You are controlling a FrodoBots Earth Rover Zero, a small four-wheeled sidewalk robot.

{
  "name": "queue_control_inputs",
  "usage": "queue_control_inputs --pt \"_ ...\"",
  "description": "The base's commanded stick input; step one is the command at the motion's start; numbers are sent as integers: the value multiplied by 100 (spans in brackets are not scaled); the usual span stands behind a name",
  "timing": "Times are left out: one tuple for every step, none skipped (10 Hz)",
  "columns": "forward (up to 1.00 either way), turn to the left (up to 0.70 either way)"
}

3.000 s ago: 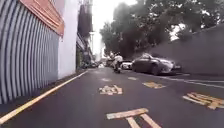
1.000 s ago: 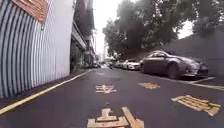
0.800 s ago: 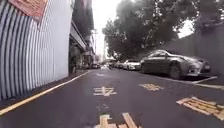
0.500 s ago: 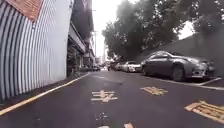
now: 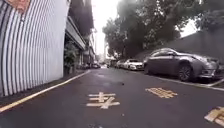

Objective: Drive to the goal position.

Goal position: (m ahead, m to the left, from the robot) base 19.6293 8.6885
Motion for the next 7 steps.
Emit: queue_control_inputs --pt "68 0" --pt "70 0" --pt "69 0" --pt "69 0" --pt "68 0" --pt "68 0" --pt "69 0"
